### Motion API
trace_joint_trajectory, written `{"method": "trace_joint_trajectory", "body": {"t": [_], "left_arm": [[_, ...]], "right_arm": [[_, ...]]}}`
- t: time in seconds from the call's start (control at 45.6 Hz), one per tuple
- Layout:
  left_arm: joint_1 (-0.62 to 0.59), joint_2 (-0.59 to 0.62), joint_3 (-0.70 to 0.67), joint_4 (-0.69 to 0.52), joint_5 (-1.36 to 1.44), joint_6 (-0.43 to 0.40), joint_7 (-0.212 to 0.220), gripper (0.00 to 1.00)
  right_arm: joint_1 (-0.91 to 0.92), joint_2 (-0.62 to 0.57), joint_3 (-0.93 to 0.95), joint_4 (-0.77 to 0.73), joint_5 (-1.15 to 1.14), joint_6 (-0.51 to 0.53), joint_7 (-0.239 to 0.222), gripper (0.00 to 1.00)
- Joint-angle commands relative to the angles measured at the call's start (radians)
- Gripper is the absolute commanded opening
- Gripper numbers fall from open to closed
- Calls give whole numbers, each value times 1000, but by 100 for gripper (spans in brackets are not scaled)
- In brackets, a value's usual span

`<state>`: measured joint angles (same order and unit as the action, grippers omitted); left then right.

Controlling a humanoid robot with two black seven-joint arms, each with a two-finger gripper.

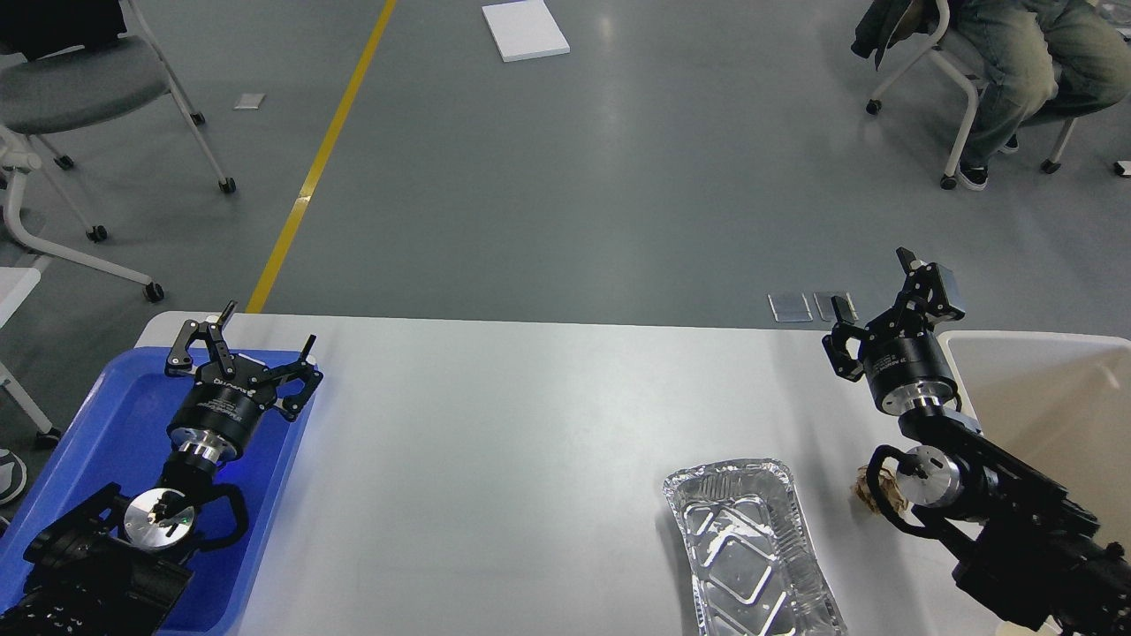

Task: Tidy desktop
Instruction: 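Lower the right gripper and release the brown crumpled object beside the foil tray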

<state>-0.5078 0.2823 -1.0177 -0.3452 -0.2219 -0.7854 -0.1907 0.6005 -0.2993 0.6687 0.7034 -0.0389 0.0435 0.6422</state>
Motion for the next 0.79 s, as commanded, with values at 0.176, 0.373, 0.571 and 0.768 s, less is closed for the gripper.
{"method": "trace_joint_trajectory", "body": {"t": [0.176, 0.373, 0.571, 0.768], "left_arm": [[0, 0, -1, 0, 1, 0, -1, 100], [0, 0, -1, 0, -1, 0, 0, 100], [0, 0, -1, 0, 1, 0, 0, 100], [0, 0, -1, 0, 1, 0, 0, 100]], "right_arm": [[-22, -4, 19, 25, 7, -8, 0, 99], [-21, -4, 28, 25, 7, -4, 4, 100], [-12, -1, 29, 24, 7, 6, 4, 99], [-7, 2, 29, 19, 5, 1, 4, 99]]}}
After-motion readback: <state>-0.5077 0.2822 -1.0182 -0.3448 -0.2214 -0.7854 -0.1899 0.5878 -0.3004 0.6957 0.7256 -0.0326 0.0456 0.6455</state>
